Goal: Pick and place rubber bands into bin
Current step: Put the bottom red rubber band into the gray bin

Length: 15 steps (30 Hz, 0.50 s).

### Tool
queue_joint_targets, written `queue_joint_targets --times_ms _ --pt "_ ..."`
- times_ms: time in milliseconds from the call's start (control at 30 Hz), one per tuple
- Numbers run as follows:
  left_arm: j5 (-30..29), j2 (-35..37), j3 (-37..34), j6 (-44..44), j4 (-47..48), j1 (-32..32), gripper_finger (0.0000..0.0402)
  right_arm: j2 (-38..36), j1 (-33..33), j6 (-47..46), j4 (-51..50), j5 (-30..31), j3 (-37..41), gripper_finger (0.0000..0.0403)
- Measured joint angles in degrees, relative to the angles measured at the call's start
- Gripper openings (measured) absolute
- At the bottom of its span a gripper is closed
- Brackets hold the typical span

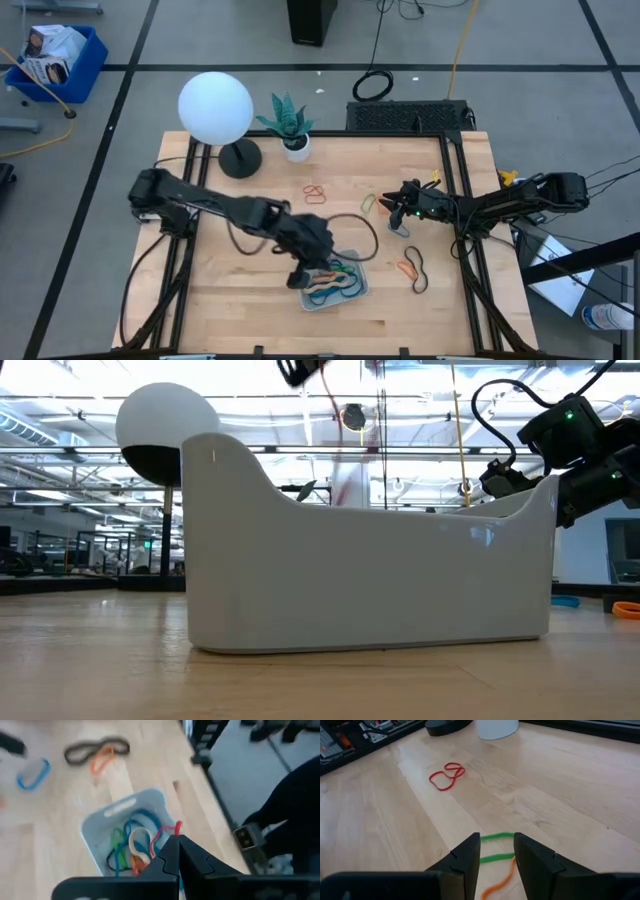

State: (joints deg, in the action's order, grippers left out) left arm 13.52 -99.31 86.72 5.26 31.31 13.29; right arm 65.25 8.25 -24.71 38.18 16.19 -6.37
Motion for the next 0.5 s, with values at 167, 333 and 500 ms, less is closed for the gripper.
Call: queue_joint_targets --times_ms 167,333,500 --pt "-0.2 -6.9 0.0 2.6 0.6 0.7 0.0002 0.0 0.0 -0.1 -0.3 0.0 0.0 0.0114" --pt "-0.2 -12.8 0.0 5.7 2.0 1.0 0.0004 0.0 -0.1 -0.2 -0.2 0.0 0.0 0.0114" --pt "0.0 -16.6 0.0 7.4 3.6 1.0 0.0007 0.0 -0.1 -0.3 -0.3 -0.2 0.0 0.0114"
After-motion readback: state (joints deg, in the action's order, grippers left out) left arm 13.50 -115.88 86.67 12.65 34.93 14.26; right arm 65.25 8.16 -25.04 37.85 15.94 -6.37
